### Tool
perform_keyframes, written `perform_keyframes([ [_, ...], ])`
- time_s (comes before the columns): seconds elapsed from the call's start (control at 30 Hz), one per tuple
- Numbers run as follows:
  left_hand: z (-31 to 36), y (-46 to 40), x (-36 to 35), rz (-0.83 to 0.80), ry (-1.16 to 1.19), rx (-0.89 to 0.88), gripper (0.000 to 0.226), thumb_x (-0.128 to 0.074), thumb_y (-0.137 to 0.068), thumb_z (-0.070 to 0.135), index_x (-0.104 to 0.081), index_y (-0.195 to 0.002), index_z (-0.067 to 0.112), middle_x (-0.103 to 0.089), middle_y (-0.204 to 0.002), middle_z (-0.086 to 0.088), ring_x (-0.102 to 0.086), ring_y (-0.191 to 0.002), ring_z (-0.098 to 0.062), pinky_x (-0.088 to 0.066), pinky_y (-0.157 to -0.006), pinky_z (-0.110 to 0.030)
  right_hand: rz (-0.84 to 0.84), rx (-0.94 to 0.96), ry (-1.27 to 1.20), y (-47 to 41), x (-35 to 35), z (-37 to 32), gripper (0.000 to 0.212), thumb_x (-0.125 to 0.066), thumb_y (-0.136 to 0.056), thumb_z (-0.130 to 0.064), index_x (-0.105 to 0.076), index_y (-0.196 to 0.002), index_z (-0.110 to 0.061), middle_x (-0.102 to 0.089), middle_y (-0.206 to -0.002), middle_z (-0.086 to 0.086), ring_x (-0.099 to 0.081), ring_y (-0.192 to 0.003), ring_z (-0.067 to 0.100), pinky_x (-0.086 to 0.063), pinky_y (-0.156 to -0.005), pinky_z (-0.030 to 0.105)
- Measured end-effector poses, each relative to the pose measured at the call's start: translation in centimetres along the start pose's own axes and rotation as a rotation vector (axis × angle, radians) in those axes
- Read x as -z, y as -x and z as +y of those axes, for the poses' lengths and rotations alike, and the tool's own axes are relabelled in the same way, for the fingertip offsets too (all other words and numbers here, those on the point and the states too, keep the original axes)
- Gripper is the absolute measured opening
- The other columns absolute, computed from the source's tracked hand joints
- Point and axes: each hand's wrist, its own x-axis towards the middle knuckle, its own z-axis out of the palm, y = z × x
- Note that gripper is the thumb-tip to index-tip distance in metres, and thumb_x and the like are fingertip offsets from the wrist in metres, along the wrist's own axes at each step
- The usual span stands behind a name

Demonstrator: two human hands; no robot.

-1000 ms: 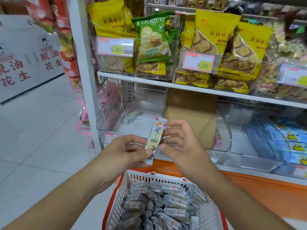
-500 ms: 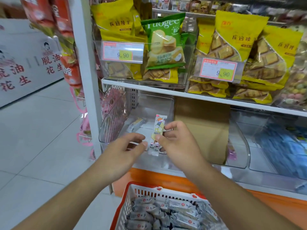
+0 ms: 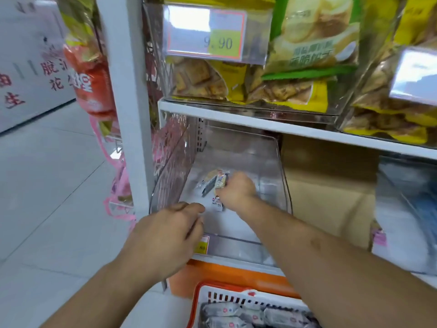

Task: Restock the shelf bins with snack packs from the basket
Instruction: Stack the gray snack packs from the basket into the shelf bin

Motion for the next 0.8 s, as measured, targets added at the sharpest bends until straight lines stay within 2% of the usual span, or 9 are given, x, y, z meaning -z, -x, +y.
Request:
perform_keyframes([
  [0.07, -0.1, -0.2, 0.1, -0.01, 0.016, -0.006, 0.04, -0.037, -0.103, 0.049, -0.045, -0.142, 0.043, -0.057, -0.134, 0.02, -0.063, -0.114, -0.009, -0.053, -0.086, -0.032, 0.023, -0.001, 0.039, -0.2, -0.3, 0.2, 0.014, -0.073, -0.086, -0.017, -0.063, -0.095, -0.014, -0.07, -0.096, 0.009, -0.069, -0.088, 0.03, -0.041, -0.054, 0.024],
  [0.13, -0.4, -0.4, 0.2, -0.014, 0.024, -0.013, 0.039, -0.037, -0.102, 0.05, -0.045, -0.14, 0.044, -0.058, -0.132, 0.02, -0.063, -0.113, -0.008, -0.054, -0.088, -0.034, 0.039, -0.012, 0.044, -0.2, -0.5, 0.2, 0.018, -0.073, -0.087, -0.018, -0.057, -0.095, -0.016, -0.072, -0.104, 0.012, -0.07, -0.094, 0.032, -0.043, -0.062, 0.028],
  [0.2, -0.6, -0.6, 0.1, -0.016, 0.031, -0.012, 0.039, -0.037, -0.102, 0.05, -0.046, -0.139, 0.043, -0.059, -0.131, 0.02, -0.064, -0.113, -0.008, -0.054, -0.088, -0.036, 0.041, -0.004, 0.064, 0.1, -0.4, -0.2, 0.022, -0.071, -0.086, -0.018, -0.057, -0.103, -0.013, -0.07, -0.108, 0.013, -0.07, -0.097, 0.033, -0.049, -0.065, 0.031],
  [0.27, -0.8, -0.7, 0.0, -0.012, 0.053, -0.013, 0.041, -0.038, -0.101, 0.052, -0.046, -0.14, 0.042, -0.059, -0.131, 0.021, -0.063, -0.113, -0.007, -0.055, -0.089, -0.036, 0.056, 0.06, 0.117, 0.7, 0.1, -0.7, 0.032, -0.066, -0.085, -0.017, -0.056, -0.115, -0.012, -0.065, -0.114, 0.015, -0.063, -0.108, 0.036, -0.053, -0.076, 0.035],
  [0.33, -1.1, -0.7, -0.1, -0.002, 0.071, -0.015, 0.04, -0.038, -0.101, 0.054, -0.046, -0.138, 0.043, -0.059, -0.13, 0.021, -0.064, -0.113, -0.008, -0.055, -0.089, -0.037, 0.068, 0.193, 0.173, 0.9, 0.4, -1.3, 0.04, -0.061, -0.087, -0.016, -0.055, -0.127, -0.016, -0.058, -0.122, 0.018, -0.051, -0.121, 0.04, -0.048, -0.092, 0.039],
  [0.43, -1.6, -0.6, -0.3, 0.01, 0.121, -0.011, 0.038, -0.038, -0.101, 0.055, -0.045, -0.137, 0.042, -0.059, -0.128, 0.019, -0.065, -0.109, -0.012, -0.055, -0.087, -0.041, 0.019, 0.339, 0.323, 0.2, -0.1, -2.2, 0.053, -0.054, -0.095, -0.028, -0.05, -0.147, -0.035, -0.052, -0.136, 0.017, -0.039, -0.133, 0.039, -0.038, -0.108, 0.041],
  [0.5, -1.8, -0.6, -0.2, 0.018, 0.172, -0.009, 0.039, -0.04, -0.102, 0.053, -0.046, -0.139, 0.041, -0.059, -0.129, 0.017, -0.065, -0.108, -0.013, -0.055, -0.088, -0.042, -0.011, 0.359, 0.476, -0.6, -0.8, -2.6, 0.05, -0.05, -0.098, -0.043, -0.05, -0.147, -0.043, -0.051, -0.138, 0.013, -0.036, -0.134, 0.038, -0.034, -0.111, 0.043],
  [0.6, -2.1, -0.5, -0.1, 0.034, 0.211, -0.011, 0.039, -0.041, -0.103, 0.051, -0.048, -0.139, 0.038, -0.06, -0.128, 0.016, -0.064, -0.108, -0.012, -0.055, -0.089, -0.04, -0.026, 0.402, 0.629, -1.1, -1.4, -3.1, 0.046, -0.048, -0.095, -0.055, -0.058, -0.138, -0.043, -0.055, -0.137, 0.008, -0.037, -0.132, 0.035, -0.032, -0.107, 0.043],
  [0.8, -2.3, -0.3, 0.0, 0.039, 0.242, -0.026, 0.038, -0.043, -0.104, 0.05, -0.051, -0.138, 0.036, -0.061, -0.125, 0.018, -0.062, -0.108, -0.009, -0.054, -0.091, -0.037, 0.025, 0.479, 0.552, -1.3, -2.3, -3.3, 0.044, -0.059, -0.09, -0.057, -0.064, -0.13, -0.039, -0.07, -0.121, 0.0, -0.042, -0.128, 0.036, -0.032, -0.101, 0.042],
])
